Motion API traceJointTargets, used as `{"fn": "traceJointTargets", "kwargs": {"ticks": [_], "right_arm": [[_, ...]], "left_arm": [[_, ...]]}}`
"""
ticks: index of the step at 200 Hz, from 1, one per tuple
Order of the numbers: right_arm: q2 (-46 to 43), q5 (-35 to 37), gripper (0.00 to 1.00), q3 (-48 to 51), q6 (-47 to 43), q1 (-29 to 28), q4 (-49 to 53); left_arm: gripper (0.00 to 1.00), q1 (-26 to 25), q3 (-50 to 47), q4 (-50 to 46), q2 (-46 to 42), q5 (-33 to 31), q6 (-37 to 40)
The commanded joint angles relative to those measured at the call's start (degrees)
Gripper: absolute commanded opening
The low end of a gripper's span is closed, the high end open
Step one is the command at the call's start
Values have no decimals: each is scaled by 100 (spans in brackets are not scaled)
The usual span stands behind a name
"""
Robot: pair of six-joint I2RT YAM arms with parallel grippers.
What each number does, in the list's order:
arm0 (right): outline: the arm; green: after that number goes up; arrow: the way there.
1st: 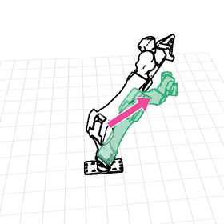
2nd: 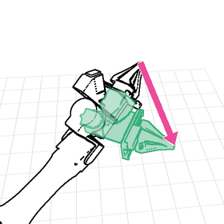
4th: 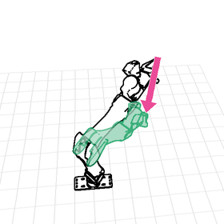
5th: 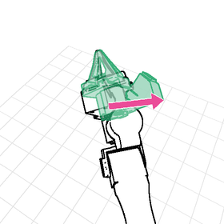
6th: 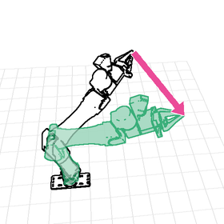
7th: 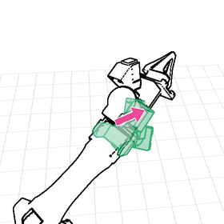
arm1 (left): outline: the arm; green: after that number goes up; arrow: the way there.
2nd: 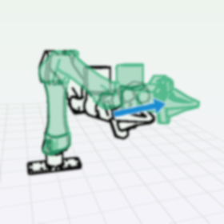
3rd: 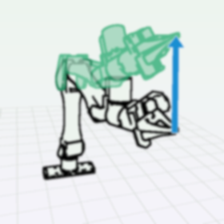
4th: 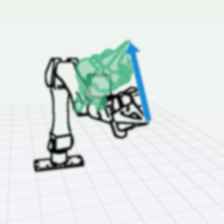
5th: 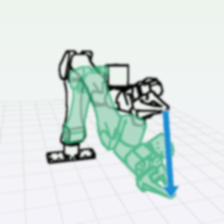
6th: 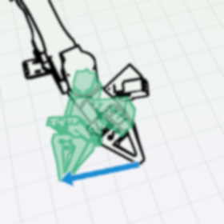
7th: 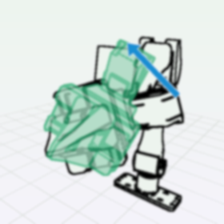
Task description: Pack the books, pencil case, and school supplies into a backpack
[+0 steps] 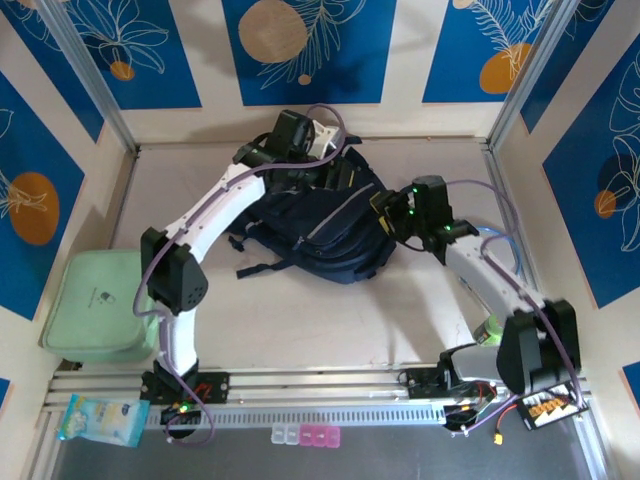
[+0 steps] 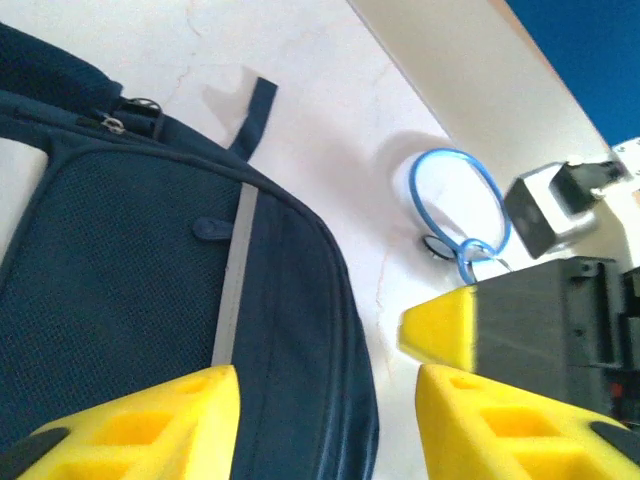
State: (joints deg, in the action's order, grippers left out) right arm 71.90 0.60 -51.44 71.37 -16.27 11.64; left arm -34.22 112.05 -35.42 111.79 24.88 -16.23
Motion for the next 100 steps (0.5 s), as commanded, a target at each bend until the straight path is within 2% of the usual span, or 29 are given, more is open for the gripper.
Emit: {"fn": "traceJointTargets", "kwargs": {"ticks": [1,35,65,100], "right_arm": [[-524,774,62,241,-382,41,655],[-636,846,72,87,-1274,-44,1091],[-386,670,74,8,-1659,-201,1096],[193,453,69,-359,-2024,-447,1093]], "left_arm": [[56,147,-642,435,-440,296,-122],[71,608,-2387,1390,-1245,240,-1051],[73,1142,-3804,2061,-1851,273,-1720],[68,1339,-4482,2245,-1919,433,-2040]]}}
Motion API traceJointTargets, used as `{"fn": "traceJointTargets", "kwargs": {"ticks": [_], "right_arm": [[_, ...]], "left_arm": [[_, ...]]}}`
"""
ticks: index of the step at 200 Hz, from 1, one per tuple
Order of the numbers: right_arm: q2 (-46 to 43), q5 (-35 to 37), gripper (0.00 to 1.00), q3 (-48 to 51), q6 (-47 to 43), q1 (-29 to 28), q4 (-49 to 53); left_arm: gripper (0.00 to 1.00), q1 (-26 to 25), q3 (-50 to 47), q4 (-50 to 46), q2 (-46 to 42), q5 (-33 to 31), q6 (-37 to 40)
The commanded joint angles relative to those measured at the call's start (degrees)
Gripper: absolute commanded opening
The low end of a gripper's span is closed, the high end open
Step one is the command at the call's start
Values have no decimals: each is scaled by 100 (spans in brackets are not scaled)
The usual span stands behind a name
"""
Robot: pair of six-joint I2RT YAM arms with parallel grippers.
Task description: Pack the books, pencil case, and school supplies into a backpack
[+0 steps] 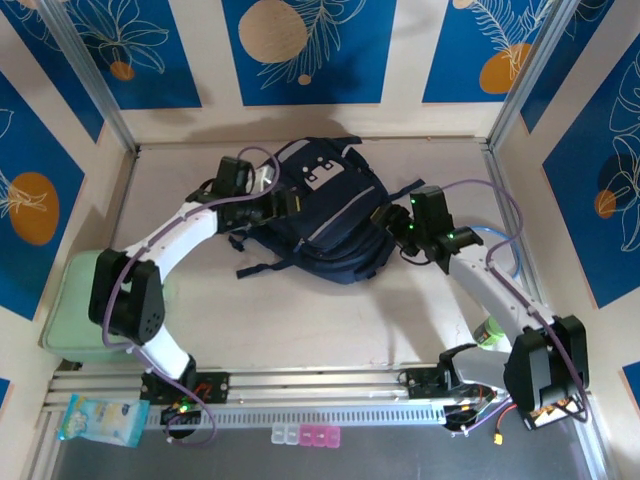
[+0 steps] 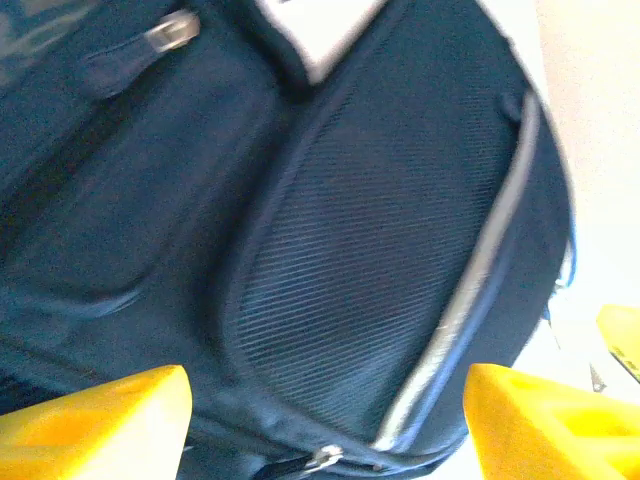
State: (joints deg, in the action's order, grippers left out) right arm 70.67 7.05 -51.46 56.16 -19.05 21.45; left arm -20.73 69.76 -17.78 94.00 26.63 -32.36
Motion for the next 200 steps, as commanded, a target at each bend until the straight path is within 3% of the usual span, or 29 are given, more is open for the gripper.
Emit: {"fn": "traceJointTargets", "kwargs": {"ticks": [1,45,72,160,200], "right_arm": [[333,-198,69,-374,-511,-174,113],[1006,-312,54,-893,-668,-402,356],[1217,-331,48,-1013,-701,-415,418],[1782,-616,38,-1168,-761,-366,219],[2058,-836,33,-1279,-823,-294,7]], "left_arm": [[68,-10,-257,484,-138,265,-432],[49,40,-104,170,209,-167,-315],[39,44,4,502,508,304,-474],[30,53,474,405,1056,773,-341],[27,58,612,191,1195,668,-286]]}}
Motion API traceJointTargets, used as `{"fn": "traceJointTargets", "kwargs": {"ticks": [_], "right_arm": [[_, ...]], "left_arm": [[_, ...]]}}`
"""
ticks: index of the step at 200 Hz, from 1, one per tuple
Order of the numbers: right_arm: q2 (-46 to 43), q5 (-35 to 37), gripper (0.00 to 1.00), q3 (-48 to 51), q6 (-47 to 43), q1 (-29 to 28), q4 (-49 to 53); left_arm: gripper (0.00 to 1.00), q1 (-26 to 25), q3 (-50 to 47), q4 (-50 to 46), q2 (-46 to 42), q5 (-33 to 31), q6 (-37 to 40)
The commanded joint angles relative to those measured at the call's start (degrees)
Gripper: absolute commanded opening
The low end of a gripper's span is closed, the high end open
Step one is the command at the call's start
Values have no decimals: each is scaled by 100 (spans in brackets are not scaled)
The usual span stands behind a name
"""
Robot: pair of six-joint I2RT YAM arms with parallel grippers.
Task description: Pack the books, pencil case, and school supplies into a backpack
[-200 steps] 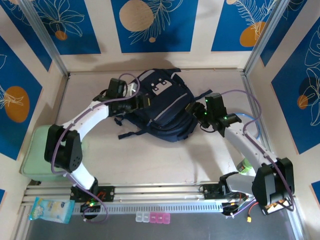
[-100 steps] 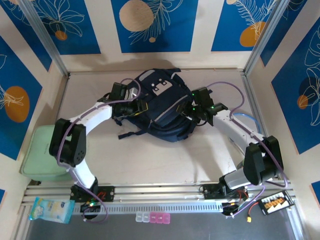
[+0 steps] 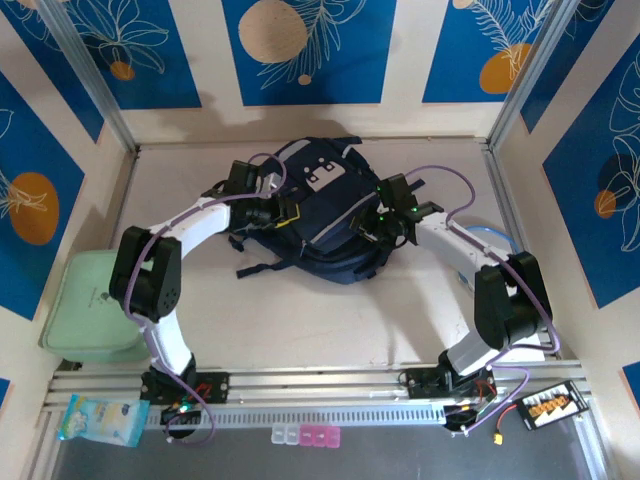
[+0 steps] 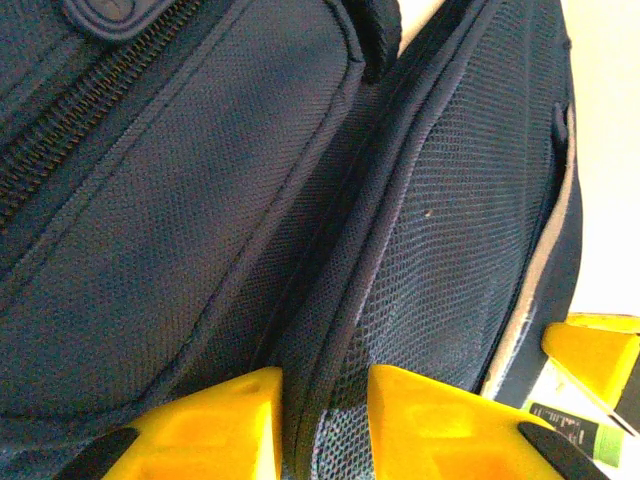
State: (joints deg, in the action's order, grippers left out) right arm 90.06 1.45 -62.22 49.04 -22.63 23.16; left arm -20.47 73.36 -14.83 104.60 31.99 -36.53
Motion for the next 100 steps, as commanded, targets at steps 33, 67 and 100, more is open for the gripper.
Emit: {"fn": "traceJointTargets", "kwargs": {"ticks": [33,67,100], "right_arm": [[222,-390,29,-196,-101,158,-300],[329,-425,26,-276,-264,214,-397],[574,-504,24,-559,-660,335,-561]], "left_arm": [[19,33,274,-13,217,238,44],[3,30,275,113,226,362,-52],[0,42,229,293,219,554,-228]]}}
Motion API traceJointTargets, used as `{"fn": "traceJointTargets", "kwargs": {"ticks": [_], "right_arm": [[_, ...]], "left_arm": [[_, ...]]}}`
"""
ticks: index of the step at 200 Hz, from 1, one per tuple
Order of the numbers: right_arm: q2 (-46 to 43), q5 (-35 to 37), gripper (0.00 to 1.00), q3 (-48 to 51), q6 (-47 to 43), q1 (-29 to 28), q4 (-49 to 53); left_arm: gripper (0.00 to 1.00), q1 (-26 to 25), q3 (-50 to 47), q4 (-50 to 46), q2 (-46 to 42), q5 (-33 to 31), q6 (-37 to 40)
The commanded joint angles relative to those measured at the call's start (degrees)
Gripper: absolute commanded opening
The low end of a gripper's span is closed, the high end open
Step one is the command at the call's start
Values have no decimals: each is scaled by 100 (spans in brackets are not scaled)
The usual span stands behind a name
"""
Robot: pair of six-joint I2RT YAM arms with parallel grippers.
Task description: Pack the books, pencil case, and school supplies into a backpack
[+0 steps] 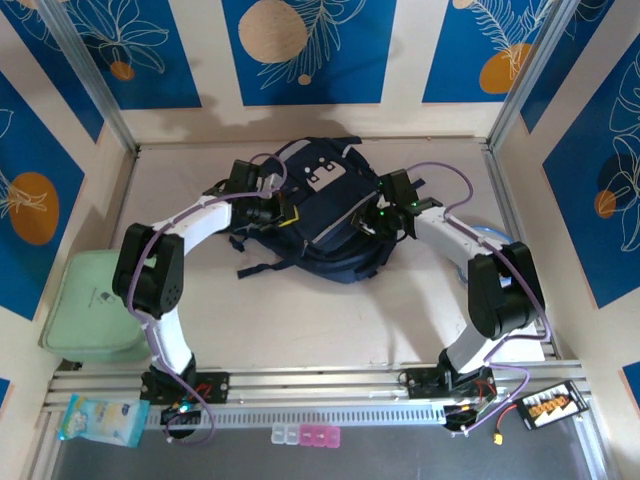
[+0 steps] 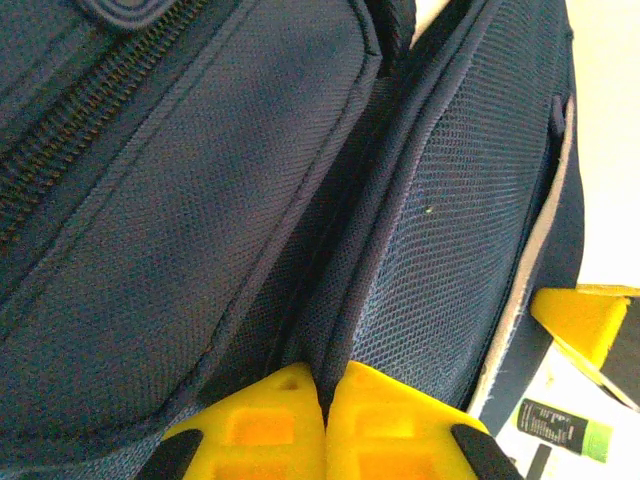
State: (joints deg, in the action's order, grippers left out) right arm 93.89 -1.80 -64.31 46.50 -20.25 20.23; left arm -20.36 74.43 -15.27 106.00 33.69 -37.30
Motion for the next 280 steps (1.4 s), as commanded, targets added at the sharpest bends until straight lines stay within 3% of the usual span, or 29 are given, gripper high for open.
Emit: {"fn": "traceJointTargets", "kwargs": {"ticks": [1,33,46,64,93,119,161,199,219,280], "right_arm": [[200,-179,24,-364,-419,99,-271],[564,-318,24,-763,-1062,153,-543],[659,-273,28,-1002,-1233,145,-359],[583,147,33,-1337,-1181,139,336],[-92,1057,50,-1096,-890,86,1016],[-700,1528,53,-792,-866,-255,1350],[-940,1990,52,-696,-711,-1529,1442],[-295,2641,40,-930,-276,-2499,1288],[45,2883,33,-1114,31,-2687,1350],[589,3468,32,-1363,184,-2853,1049]], "left_arm": [[0,32,114,352,75,388,-157],[0,38,-316,1121,-223,578,-838],[0,37,-583,1663,-364,644,-1315],[0,41,-836,2258,-499,650,-1896],[0,36,-978,2957,-531,552,-2677],[0,41,-1023,3548,-476,448,-3356],[0,16,-1083,3761,-493,272,-3758],[0,-37,-1113,3706,-519,184,-3755],[0,-38,-1126,3685,-523,173,-3764],[0,-38,-1074,3618,-487,195,-3708]]}}
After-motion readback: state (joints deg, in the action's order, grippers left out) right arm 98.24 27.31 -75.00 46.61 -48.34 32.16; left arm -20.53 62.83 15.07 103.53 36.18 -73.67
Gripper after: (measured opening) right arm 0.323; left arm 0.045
